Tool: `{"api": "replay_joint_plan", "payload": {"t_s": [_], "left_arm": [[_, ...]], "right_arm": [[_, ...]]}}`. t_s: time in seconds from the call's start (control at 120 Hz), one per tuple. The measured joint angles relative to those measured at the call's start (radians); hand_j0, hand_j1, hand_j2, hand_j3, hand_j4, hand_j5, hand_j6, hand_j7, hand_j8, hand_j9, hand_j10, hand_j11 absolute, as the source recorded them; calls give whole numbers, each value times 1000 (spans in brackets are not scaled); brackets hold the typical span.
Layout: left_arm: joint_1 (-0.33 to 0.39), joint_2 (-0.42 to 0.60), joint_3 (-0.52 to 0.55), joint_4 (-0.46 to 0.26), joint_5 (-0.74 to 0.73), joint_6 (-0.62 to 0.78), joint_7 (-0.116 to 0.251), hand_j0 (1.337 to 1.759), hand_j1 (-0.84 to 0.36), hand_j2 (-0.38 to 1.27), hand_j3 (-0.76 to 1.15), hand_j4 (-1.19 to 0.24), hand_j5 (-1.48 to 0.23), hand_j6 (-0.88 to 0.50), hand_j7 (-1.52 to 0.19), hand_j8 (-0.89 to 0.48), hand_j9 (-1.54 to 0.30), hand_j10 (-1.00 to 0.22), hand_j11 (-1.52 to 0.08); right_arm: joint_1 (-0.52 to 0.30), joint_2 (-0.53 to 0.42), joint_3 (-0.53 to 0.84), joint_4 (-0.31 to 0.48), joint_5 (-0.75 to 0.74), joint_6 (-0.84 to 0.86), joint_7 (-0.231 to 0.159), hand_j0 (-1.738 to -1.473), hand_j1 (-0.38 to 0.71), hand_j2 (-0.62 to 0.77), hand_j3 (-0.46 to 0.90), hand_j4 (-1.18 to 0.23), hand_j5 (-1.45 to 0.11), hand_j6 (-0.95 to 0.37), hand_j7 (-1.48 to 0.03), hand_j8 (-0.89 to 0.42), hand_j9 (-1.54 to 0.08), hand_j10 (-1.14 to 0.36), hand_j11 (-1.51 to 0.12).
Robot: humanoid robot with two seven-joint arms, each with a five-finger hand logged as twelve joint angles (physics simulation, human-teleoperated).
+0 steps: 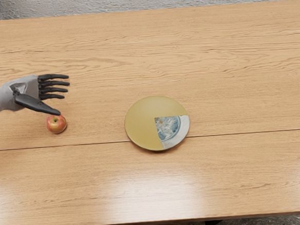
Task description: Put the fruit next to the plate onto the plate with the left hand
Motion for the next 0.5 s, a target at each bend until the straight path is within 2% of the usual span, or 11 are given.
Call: {"api": "replay_joint_plan", "payload": {"t_s": [0.133,0.183,0.283,0.317,0.35,0.425,0.458,0.5], "left_arm": [[-11,13,-26,-10,36,0,1,1658,57,51,0,-246,-318,-246,-318,-246,-318,-245,-318],[-11,67,-24,-71,84,0,4,1658,57,51,0,-246,-318,-246,-318,-246,-318,-245,-318],[-67,184,-8,-189,160,0,62,1658,57,52,0,-246,-318,-247,-318,-246,-318,-246,-318],[-115,215,20,-216,186,0,81,1658,58,52,0,-247,-318,-247,-318,-247,-318,-246,-318],[-195,248,75,-247,211,0,102,1658,58,52,0,-247,-318,-247,-318,-246,-318,-246,-318],[-398,278,276,-301,247,15,144,1658,57,51,0,-246,-318,-246,-318,-246,-318,-245,-318],[-435,280,365,-322,257,45,161,1658,56,50,0,-245,-318,-246,-318,-245,-318,-245,-318],[-440,278,454,-355,285,103,187,1658,57,50,0,-246,-318,-246,-318,-246,-318,-246,-318]], "right_arm": [[6,0,1,0,1,0,0,-1658,-303,-7,0,-39,-50,-39,-50,-39,-50,-39,-50],[9,0,1,1,1,0,0,-1658,-303,-7,0,-39,-50,-39,-50,-39,-50,-39,-50],[13,0,1,1,1,0,-1,-1658,-303,-7,0,-39,-50,-39,-50,-39,-50,-39,-50],[15,0,1,1,1,0,-1,-1658,-303,-7,0,-39,-50,-39,-50,-39,-50,-39,-50],[16,0,1,1,1,0,-1,-1658,-303,-8,0,-39,-50,-39,-50,-39,-50,-39,-50],[17,0,1,1,1,0,-1,-1658,-303,-8,0,-39,-50,-39,-50,-39,-50,-39,-50],[17,0,1,2,1,0,-1,-1658,-303,-7,0,-39,-50,-39,-50,-39,-50,-39,-50],[18,0,1,2,1,0,-1,-1658,-303,-7,0,-39,-50,-39,-50,-39,-50,-39,-50]]}}
